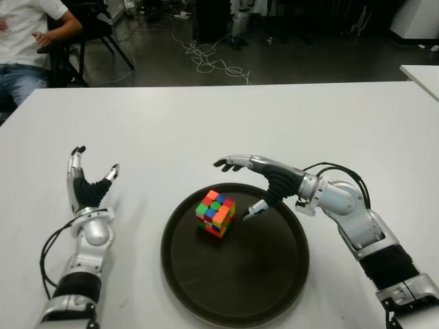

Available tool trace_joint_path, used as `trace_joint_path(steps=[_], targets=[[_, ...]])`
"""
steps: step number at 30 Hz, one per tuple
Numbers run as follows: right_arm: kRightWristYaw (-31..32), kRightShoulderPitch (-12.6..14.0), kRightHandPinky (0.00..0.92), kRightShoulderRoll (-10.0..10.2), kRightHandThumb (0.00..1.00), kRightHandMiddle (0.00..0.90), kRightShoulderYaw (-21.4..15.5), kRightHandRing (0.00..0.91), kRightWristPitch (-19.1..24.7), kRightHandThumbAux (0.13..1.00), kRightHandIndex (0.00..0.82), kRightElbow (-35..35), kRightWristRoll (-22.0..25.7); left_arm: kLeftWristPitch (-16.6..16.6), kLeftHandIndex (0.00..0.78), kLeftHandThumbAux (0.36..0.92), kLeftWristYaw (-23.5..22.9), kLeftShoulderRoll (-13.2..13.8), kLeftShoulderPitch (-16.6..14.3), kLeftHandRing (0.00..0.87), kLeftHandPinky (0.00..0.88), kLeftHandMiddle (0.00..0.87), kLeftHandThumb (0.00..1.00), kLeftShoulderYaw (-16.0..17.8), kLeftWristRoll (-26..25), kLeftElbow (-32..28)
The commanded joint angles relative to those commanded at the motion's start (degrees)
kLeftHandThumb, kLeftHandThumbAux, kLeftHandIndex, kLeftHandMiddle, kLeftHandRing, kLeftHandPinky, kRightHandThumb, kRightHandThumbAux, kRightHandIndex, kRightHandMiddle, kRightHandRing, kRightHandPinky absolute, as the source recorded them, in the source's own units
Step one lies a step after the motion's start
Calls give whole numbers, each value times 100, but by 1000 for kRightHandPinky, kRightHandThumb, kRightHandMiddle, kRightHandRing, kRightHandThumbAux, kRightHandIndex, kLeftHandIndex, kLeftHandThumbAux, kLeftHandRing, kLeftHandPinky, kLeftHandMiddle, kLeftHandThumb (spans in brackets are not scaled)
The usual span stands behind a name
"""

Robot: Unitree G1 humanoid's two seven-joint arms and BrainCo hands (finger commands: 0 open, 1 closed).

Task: Pick up the Rubik's Cube and put it in the plate

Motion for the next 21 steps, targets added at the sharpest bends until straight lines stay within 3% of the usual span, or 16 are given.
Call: trace_joint_path(steps=[5, 11, 14, 15, 18, 20, 21], targets=[[-122, -16, 123, -27, 0, 119, -38, 129, 6, 669, 110, -7, -145, 45, 0, 702, -7, -15, 3, 0, 0, 0, 0, 4, -16, -23], [-238, -92, 76, -228, 0, 99, -305, 94, 18, 635, 103, 99, -148, 12, 5, 722, -4, -22, 4, 0, 0, 8, 0, 13, -34, -2], [-351, -65, 142, -309, 0, 111, -533, 111, 19, 645, 107, 204, -28, -27, 8, 724, -11, -16, -5, 1, 0, 13, 0, 13, -39, 23], [-394, -46, 221, -313, 0, 139, -631, 158, 39, 668, 109, 226, 48, -44, 9, 724, -14, -13, -9, 2, 0, 15, 0, 13, -40, 31], [-630, -393, 298, -441, 0, 166, -1232, 203, -243, 715, 109, 1117, 482, -104, 10, 717, -20, 4, -9, 1, 2, 14, 0, 11, -37, 42], [-931, -695, 286, -504, 0, 151, -1575, 186, -352, 733, 109, 1793, 619, -122, 9, 713, -17, 12, -17, 0, 4, 13, 0, 12, -35, 58], [-1095, -820, 228, -524, 0, 129, -1715, 155, -387, 749, 105, 2089, 652, -126, 7, 704, -14, 14, -21, 0, 3, 8, 0, 13, -34, 65]])
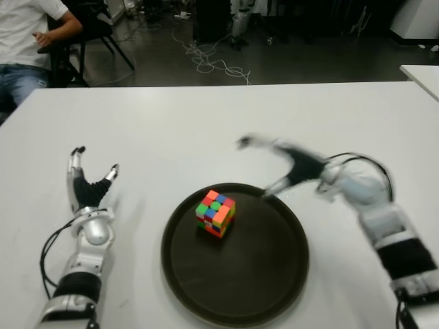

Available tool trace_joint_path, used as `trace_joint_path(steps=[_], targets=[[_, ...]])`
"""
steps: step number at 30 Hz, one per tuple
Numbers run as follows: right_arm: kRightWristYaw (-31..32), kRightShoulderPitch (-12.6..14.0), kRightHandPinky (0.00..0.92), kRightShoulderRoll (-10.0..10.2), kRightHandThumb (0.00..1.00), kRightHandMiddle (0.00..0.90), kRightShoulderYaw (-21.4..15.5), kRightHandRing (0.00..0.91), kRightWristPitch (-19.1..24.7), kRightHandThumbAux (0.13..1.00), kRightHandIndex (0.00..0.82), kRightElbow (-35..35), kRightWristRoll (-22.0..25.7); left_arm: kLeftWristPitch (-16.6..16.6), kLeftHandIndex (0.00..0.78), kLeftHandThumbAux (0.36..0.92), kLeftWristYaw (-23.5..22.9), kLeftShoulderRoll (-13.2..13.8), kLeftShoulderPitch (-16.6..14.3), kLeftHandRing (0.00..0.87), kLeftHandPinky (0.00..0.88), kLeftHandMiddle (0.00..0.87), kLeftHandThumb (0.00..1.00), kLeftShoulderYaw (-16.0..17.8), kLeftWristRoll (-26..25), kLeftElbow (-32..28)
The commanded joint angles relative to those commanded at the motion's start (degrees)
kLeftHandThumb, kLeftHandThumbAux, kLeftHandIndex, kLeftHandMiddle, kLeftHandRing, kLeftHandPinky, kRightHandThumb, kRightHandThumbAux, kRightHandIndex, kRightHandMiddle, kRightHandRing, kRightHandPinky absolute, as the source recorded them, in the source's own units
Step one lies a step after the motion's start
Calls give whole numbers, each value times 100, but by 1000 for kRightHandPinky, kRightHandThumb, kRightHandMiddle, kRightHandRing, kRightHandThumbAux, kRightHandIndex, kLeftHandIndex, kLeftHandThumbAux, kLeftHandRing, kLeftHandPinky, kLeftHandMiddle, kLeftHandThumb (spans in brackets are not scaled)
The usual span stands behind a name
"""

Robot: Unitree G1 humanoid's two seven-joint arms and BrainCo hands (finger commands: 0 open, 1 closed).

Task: Pick up the Rubik's Cube and put it in the plate

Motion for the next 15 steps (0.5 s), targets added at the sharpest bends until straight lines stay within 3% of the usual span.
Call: trace_joint_path(steps=[4, 7, 15], targets=[[-564, -17, 124, 56, 0, 100, -378, 100, -103, 822, 93, 553, 105, 22, 3, 689, -31, 23, -11, 0, 4, 3, 0, 12, -15, 32], [-873, -40, 100, 65, 0, 97, -558, 84, -184, 879, 87, 939, 135, 54, 1, 688, -59, 50, -20, 0, 1, 0, 0, 18, -19, 51], [-1860, -256, 51, 255, 0, 67, -863, 50, -23, 895, 63, 1958, 115, 11, 7, 700, -102, 92, -63, 0, 9, 8, 0, 48, -59, 188]])
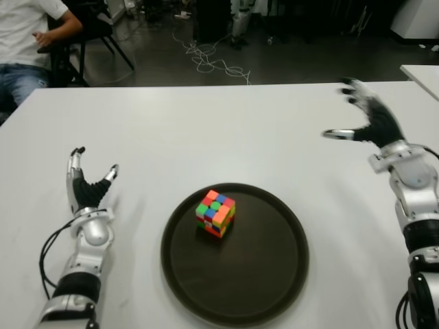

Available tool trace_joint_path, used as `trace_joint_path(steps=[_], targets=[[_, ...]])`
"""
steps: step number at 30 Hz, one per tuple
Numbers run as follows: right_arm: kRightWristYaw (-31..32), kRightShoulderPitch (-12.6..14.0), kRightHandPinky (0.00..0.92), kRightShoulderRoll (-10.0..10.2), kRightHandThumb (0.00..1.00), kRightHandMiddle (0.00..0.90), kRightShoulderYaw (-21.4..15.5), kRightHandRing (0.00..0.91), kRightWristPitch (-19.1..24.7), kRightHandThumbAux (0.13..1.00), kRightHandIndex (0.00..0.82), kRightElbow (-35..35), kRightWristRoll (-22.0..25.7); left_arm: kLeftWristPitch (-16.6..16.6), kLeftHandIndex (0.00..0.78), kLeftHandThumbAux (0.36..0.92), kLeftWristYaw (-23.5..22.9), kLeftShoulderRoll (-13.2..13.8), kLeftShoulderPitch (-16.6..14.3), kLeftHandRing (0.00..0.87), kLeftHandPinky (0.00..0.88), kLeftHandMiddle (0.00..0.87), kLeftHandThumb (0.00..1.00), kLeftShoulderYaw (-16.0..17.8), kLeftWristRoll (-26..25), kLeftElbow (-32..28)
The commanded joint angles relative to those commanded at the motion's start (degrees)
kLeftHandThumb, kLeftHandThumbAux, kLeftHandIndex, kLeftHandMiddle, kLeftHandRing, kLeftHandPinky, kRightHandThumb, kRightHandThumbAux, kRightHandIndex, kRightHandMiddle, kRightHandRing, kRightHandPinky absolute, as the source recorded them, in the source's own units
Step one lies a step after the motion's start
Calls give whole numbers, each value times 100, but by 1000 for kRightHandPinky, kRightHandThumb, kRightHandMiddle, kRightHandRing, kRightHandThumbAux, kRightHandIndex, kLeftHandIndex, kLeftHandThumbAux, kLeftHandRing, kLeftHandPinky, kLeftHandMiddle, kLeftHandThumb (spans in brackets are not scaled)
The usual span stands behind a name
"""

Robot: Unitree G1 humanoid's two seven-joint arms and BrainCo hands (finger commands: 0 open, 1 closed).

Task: Pick up the Rubik's Cube and put it in the plate

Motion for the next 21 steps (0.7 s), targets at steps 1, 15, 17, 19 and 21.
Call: trace_joint_path(steps=[1, 15, 17, 19, 21], targets=[[-216, -51, 54, 46, 0, 66, -37, 50, 62, 876, 64, 115, -16, -14, 8, 696, -6, 8, -4, 3, 14, 10, 0, 3, -3, 17], [-1362, 142, 18, 436, 0, 44, -92, 24, 119, 781, 46, 117, -85, -242, 11, 673, -85, 75, -22, 1, 19, 13, 0, 19, -4, 115], [-1384, 120, 15, 466, 0, 42, -100, 21, 101, 781, 46, 168, -68, -249, 12, 671, -86, 78, -24, 2, 20, 14, 0, 18, -2, 118], [-1399, 104, 6, 513, 0, 32, -79, 12, 64, 783, 42, 208, -82, -252, 12, 669, -102, 78, -23, 0, 20, 11, 0, 25, -17, 113], [-1394, 98, 3, 557, 0, 18, -45, 6, 17, 788, 33, 229, -108, -258, 11, 666, -125, 74, -20, 3, 30, 12, 0, 38, -43, 105]])
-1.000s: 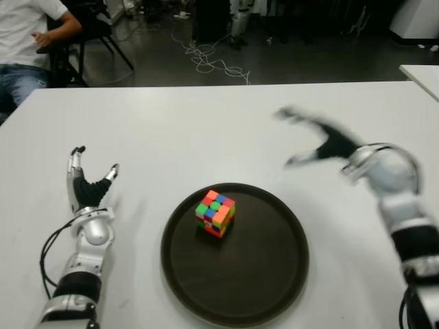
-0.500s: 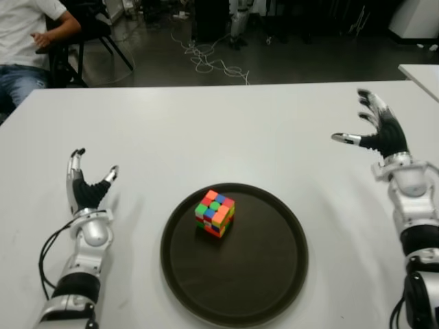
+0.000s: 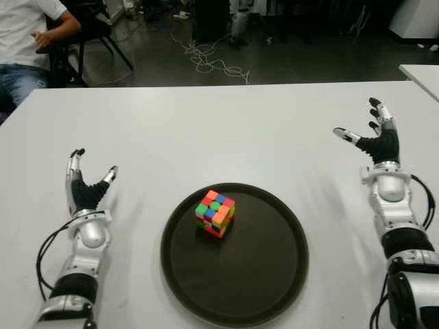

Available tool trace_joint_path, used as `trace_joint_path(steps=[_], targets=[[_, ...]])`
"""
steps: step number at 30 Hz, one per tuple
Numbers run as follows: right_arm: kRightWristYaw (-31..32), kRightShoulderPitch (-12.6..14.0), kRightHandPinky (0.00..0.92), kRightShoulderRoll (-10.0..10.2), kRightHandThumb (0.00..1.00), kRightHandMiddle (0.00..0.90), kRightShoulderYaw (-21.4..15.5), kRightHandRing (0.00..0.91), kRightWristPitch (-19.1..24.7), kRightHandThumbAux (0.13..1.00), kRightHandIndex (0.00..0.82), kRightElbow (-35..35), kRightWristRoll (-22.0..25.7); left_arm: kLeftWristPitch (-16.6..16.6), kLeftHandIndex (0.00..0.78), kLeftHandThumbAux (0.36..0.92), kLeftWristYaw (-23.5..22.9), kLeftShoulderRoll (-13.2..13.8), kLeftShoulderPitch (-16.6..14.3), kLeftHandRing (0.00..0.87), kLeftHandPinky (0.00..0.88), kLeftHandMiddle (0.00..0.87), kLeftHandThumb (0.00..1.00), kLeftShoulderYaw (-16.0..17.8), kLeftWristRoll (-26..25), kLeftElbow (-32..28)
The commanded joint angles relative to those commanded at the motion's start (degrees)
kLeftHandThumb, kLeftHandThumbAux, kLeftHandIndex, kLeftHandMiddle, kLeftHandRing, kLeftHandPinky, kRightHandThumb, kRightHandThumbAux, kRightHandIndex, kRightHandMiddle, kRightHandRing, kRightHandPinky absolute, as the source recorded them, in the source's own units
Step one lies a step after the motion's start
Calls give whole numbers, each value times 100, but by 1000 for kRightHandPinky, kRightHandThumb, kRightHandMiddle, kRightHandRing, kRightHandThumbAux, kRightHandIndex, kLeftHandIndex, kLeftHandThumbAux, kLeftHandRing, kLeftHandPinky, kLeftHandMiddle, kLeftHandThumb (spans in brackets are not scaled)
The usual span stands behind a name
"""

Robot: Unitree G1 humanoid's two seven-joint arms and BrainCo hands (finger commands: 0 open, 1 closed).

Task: Pick up the Rubik's Cube and put it in the plate

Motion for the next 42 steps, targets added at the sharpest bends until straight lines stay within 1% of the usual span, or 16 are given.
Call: trace_joint_path(steps=[6, 11, 14, 16, 17, 20, 22, 23, 24, 25, 27, 30, 34, 42], targets=[[133, 14, 0, 53, 0, 1, 73, 0, -184, 785, 12, 43, -17, 9, 9, 645, -73, -21, 0, 12, 44, 15, 0, 30, -76, -28], [264, 23, 0, 104, 0, 0, 82, 0, -409, 816, 1, 95, 31, 3, 7, 646, -141, -26, -3, 5, 41, 9, 0, 37, -128, -48], [362, 191, 0, 165, 0, 0, 83, 0, -659, 850, 0, 15, 71, -37, 9, 646, -167, -29, 29, 3, 44, 6, 0, 48, -156, -144], [406, 313, 0, 153, 0, 0, 80, 0, -768, 863, 0, -43, 71, -46, 10, 645, -170, -31, 55, 1, 43, 4, 0, 51, -157, -201], [411, 431, 0, 117, 0, 0, 90, 0, -846, 869, 0, -101, 36, -45, 11, 644, -170, -38, 83, 1, 43, 3, 0, 55, -157, -251], [409, 661, 0, 64, 0, 0, 117, 0, -983, 874, 0, -239, -42, -33, 8, 642, -178, -58, 156, 0, 38, 1, 0, 66, -161, -376], [309, 1005, 0, 122, 0, 0, 178, 0, -1174, 857, 0, -433, -162, -14, 4, 645, -226, -95, 313, 0, 39, 0, 0, 79, -186, -632], [222, 1239, 0, 185, 0, 0, 215, 0, -1271, 847, 0, -617, -243, 37, 2, 647, -257, -142, 517, 0, 40, 0, 0, 74, -187, -977], [163, 1390, 0, 229, 0, 0, 237, 0, -1325, 833, 0, -746, -295, 83, 1, 654, -280, -176, 661, 0, 34, 0, 0, 71, -186, -1226], [91, 1589, 0, 287, 0, 0, 270, 0, -1345, 827, 0, -984, -374, 169, 1, 656, -318, -228, 873, 0, 32, 0, 0, 50, -172, -1588], [4, 1872, 0, 354, 0, 0, 322, 0, -1313, 810, 0, -1377, -498, 320, 0, 663, -397, -299, 1177, 0, 27, 0, 0, 14, -149, -2101], [-63, 2140, 0, 416, 0, 0, 399, 0, -1165, 786, 0, -1826, -641, 510, 0, 673, -533, -371, 1490, 0, 13, 0, 0, -28, -120, -2594], [-84, 2275, 0, 484, 0, 0, 467, 0, -1026, 781, 0, -2053, -724, 693, 0, 678, -763, -411, 1679, 0, 5, 0, 0, -55, -127, -2932], [-86, 2064, 0, 513, 0, 0, 483, 0, -1059, 843, 0, -1645, -701, 934, 0, 679, -1173, -397, 1845, 0, 0, 0, 0, -44, -147, -3324]])
